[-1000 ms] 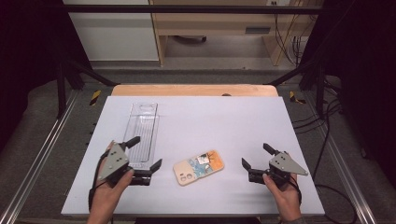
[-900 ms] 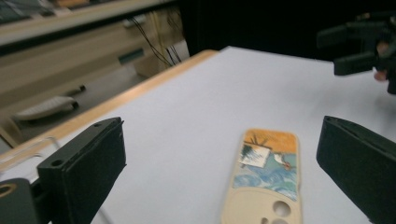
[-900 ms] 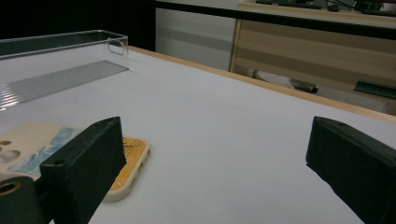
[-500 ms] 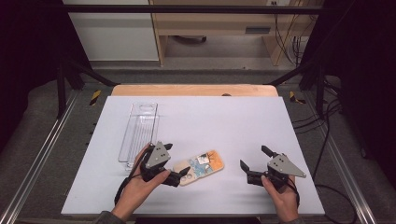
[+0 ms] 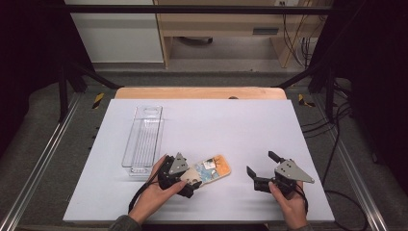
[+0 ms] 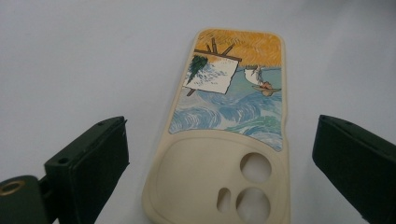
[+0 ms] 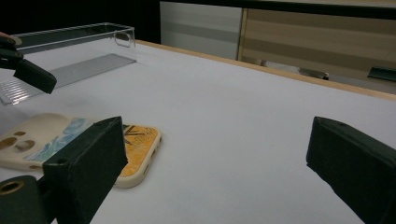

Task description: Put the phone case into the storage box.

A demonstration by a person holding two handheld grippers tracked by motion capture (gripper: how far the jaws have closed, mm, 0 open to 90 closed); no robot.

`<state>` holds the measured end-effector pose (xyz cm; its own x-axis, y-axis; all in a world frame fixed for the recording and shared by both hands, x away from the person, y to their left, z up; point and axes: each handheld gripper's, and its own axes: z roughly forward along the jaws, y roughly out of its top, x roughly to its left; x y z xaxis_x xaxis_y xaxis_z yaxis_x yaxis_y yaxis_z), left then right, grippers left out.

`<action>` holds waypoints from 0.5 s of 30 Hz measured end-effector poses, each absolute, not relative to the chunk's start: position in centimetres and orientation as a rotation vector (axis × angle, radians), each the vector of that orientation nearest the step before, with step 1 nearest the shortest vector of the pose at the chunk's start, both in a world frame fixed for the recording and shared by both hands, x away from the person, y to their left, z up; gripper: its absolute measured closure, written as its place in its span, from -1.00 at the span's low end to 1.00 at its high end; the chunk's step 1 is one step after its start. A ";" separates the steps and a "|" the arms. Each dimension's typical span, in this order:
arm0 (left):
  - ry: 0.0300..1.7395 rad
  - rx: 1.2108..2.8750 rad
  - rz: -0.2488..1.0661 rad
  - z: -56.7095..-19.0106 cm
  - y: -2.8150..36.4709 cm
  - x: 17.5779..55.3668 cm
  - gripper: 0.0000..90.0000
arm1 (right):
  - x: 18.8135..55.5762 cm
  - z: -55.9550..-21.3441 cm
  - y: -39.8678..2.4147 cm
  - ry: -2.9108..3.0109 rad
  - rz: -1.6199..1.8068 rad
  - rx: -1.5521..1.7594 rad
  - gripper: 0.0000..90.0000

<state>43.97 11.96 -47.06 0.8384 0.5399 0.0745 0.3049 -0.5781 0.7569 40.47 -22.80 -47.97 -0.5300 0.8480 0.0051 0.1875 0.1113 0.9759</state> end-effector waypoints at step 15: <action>0.638 2.250 0.329 -48.4 11.8 44.7 -0.91 | 40.4 -48.0 -22.7 1.826 1.472 1.008 -0.89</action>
